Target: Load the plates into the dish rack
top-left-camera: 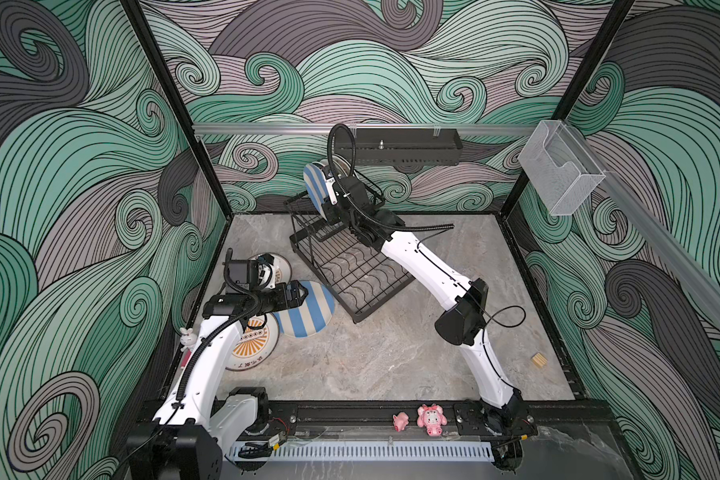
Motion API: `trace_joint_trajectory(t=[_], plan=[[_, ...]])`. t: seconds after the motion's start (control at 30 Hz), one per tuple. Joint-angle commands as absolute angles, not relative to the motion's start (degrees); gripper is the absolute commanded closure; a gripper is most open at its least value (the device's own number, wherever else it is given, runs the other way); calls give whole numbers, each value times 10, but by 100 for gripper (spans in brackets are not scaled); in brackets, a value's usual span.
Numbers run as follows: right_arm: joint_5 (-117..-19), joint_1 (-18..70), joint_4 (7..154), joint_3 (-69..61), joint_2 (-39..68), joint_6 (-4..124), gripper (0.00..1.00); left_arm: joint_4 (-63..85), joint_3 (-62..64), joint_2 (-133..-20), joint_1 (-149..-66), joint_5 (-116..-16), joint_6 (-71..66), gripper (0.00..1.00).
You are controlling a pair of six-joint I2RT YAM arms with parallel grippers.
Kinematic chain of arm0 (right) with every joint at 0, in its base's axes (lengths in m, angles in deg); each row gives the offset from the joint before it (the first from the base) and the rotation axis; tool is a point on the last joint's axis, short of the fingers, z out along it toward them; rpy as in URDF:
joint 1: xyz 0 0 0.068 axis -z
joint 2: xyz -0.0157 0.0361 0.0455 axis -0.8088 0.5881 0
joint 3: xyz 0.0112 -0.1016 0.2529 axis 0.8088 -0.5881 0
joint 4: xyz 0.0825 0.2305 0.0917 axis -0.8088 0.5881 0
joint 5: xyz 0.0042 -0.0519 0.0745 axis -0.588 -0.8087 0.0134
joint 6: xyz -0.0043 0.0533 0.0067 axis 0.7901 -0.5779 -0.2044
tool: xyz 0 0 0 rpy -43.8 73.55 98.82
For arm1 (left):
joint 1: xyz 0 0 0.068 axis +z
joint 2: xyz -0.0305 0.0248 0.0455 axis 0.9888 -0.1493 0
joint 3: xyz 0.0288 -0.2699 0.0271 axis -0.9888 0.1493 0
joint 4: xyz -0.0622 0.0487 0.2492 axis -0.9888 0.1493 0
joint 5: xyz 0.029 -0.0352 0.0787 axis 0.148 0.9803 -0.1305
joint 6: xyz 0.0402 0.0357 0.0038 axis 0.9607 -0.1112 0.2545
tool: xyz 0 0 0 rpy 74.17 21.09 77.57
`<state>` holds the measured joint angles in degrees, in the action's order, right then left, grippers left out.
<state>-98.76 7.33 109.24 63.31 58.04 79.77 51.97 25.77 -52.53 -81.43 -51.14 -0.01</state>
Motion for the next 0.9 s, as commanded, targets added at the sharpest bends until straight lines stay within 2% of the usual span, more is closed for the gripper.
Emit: trace_joint_trajectory(t=[0.0, 0.13, 0.27, 0.6, 0.87], plan=[[-985, 74, 1100, 647, 568, 796, 64, 527, 259, -530, -810, -527, -13, 1], [-978, 72, 1110, 645, 550, 801, 54, 527, 259, -533, -809, -533, -22, 1], [-966, 70, 1120, 634, 528, 799, 49, 525, 259, -536, -810, -532, -33, 1], [-922, 69, 1127, 585, 480, 765, 46, 526, 256, -540, -810, -513, -44, 1], [-881, 70, 1164, 600, 475, 744, 46, 523, 255, -547, -810, -513, -46, 1]])
